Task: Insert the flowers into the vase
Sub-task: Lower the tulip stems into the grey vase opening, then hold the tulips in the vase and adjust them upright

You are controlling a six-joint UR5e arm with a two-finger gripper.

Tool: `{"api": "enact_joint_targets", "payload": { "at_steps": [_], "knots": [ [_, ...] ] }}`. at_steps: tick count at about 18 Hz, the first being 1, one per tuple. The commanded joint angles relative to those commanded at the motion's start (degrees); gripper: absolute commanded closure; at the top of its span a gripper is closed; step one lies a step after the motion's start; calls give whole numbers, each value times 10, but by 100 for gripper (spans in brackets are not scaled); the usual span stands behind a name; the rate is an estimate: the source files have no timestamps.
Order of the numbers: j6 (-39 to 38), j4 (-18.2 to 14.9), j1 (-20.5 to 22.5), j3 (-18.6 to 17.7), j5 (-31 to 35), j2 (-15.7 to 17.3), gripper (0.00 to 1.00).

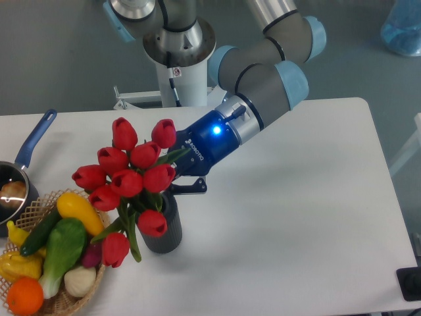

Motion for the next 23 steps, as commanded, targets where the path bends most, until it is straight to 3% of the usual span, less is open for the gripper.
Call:
{"api": "enact_joint_targets", "payload": {
  "at_steps": [23],
  "knots": [
    [59,0,-2,-26,4,-16,82]
  ]
}}
